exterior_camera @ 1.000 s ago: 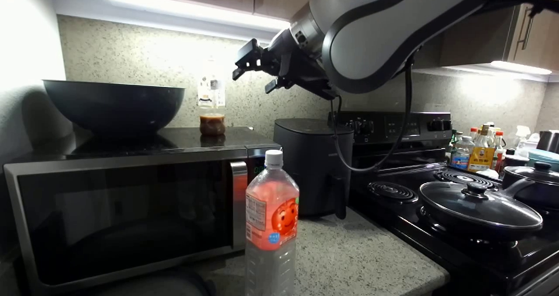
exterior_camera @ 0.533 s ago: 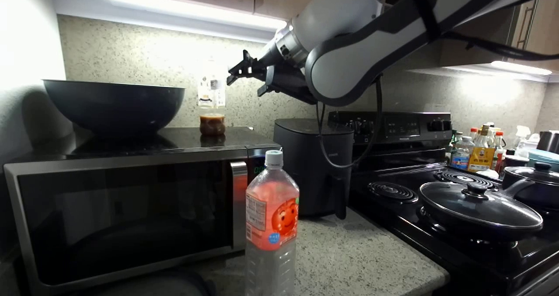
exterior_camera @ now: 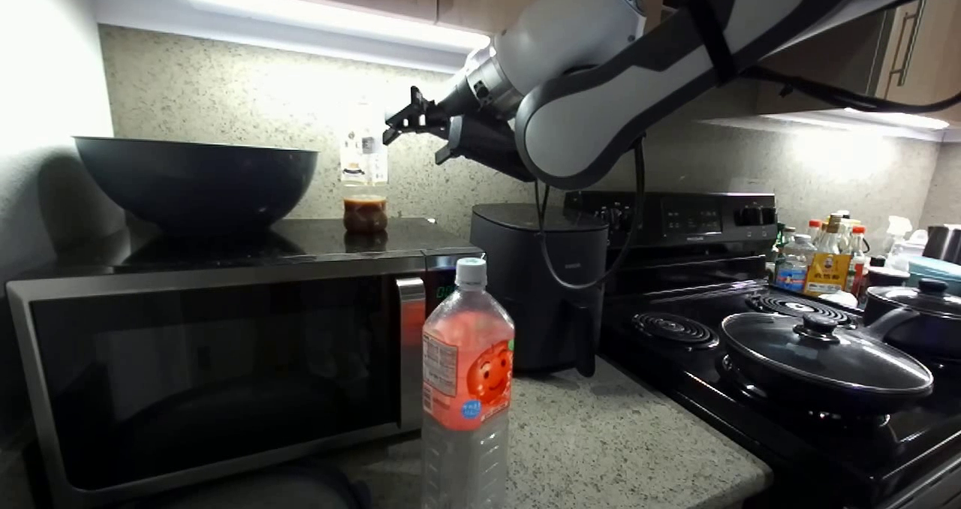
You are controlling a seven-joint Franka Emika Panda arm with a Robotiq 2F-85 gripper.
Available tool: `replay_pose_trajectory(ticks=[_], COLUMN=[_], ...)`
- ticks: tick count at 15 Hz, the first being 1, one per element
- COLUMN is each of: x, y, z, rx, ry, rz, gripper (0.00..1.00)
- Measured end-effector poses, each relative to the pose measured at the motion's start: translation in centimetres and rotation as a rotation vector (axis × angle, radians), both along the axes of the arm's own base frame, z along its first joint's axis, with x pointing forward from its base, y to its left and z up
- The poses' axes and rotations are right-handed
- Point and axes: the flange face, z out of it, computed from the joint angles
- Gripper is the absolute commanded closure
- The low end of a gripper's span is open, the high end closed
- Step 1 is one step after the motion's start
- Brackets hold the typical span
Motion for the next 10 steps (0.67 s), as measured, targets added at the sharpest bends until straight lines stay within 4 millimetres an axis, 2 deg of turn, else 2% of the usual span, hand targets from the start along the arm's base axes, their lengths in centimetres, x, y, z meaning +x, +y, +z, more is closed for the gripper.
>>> replay_pose_trajectory(ticks=[3, 9, 10], x=[1.1, 2.9, 3.1], y=[1.2, 5.3, 5.9], z=[-0.2, -1.6, -1.8], rx=[0.011, 0.024, 0.027], ry=[-0.025, -0.037, -0.038], rz=[0.018, 0.065, 0.072], gripper=[0.00, 0.00, 0.25])
